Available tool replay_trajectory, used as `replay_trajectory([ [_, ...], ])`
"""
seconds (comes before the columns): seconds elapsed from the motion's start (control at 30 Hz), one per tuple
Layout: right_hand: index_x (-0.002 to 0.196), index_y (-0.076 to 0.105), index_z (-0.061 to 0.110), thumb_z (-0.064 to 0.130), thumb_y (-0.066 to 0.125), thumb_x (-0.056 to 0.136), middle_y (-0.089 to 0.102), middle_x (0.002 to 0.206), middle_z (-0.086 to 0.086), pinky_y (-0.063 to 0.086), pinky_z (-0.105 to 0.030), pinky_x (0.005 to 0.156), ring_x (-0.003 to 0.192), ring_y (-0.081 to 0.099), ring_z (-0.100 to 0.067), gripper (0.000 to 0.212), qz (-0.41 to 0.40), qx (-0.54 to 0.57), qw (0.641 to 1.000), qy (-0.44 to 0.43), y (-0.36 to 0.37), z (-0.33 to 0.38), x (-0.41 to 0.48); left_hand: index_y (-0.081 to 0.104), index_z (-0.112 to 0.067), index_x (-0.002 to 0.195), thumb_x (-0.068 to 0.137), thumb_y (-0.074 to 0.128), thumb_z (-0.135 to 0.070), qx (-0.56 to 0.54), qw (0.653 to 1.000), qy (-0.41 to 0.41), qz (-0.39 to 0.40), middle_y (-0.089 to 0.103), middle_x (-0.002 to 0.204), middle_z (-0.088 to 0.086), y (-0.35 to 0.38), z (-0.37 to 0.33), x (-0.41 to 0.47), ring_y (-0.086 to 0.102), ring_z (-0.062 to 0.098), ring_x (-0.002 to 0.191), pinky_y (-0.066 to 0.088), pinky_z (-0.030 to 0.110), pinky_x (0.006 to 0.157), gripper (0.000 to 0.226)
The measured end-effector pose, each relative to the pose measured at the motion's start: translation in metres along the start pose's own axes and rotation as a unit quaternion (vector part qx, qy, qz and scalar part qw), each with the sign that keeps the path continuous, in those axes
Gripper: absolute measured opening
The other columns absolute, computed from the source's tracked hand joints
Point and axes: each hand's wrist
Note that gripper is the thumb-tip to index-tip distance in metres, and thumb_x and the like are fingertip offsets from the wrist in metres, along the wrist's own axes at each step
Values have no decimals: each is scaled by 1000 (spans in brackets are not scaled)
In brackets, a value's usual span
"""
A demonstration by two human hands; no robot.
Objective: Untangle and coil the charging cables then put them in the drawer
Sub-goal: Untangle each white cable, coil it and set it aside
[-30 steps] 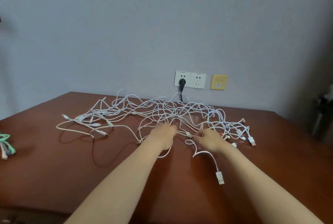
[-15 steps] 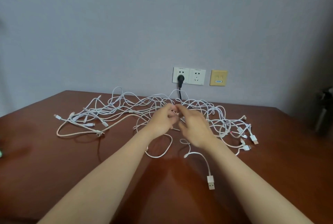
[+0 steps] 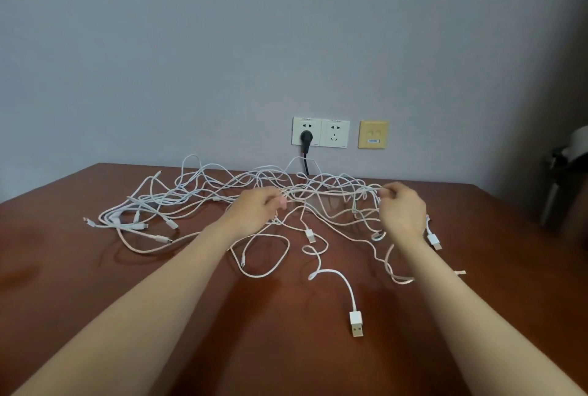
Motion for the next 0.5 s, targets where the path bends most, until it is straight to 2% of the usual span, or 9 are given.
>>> replay_trajectory([
  [0.1, 118, 63, 12, 13, 45, 90, 55, 122, -16, 39, -36, 89, 114, 48, -35, 33, 21, -132, 990, -33, -1, 3, -6, 54, -26, 68, 96, 48, -20, -89, 996, -22, -20, 48, 58, -6, 6, -6, 5, 44, 7, 52, 37, 19, 57, 30],
  [0.17, 126, 56, 13, 14, 49, 86, 49, 131, -13, 33, -38, 98, 121, 44, -33, 41, 35, -197, 972, -122, 3, 14, -14, 56, -23, 70, 96, 47, -17, -162, 986, -28, -12, 47, 58, -3, 11, -15, 9, 43, 4, 44, 39, 17, 51, 28],
  [0.23, 130, 52, 10, 17, 50, 84, 49, 134, -11, 30, -36, 102, 122, 46, -31, 46, 63, -159, 952, -253, 9, 28, -24, 56, -21, 72, 96, 47, -16, -198, 980, -18, 2, 46, 58, -1, 17, -24, 12, 42, 1, 38, 38, 16, 44, 27],
  [0.3, 131, 50, 11, 24, 43, 87, 53, 130, -10, 27, -35, 103, 120, 47, -29, 46, 113, -116, 928, -335, 17, 39, -31, 54, -19, 71, 97, 47, -15, -214, 977, -2, 10, 46, 58, 0, 21, -34, 16, 42, 0, 36, 38, 15, 41, 27],
  [0.43, 118, 59, 11, 23, 44, 97, 58, 108, -12, 28, -33, 87, 107, 48, -31, 28, 118, -136, 914, -363, 24, 40, -27, 52, -16, 67, 98, 44, -14, -213, 977, 11, 15, 45, 58, 0, 20, -39, 16, 42, -2, 35, 37, 13, 40, 32],
  [0.5, 98, 65, 6, 17, 46, 96, 62, 95, -16, 30, -33, 76, 96, 53, -34, 22, 102, -84, 935, -329, 23, 37, -24, 57, -17, 71, 98, 45, -16, -195, 980, 16, 34, 45, 56, -2, 19, -34, 14, 41, -2, 36, 36, 13, 42, 30],
])
Point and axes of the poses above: each hand's wrist, its own x-axis towards the middle knuckle, its own y-axis out of the palm, z = x × y
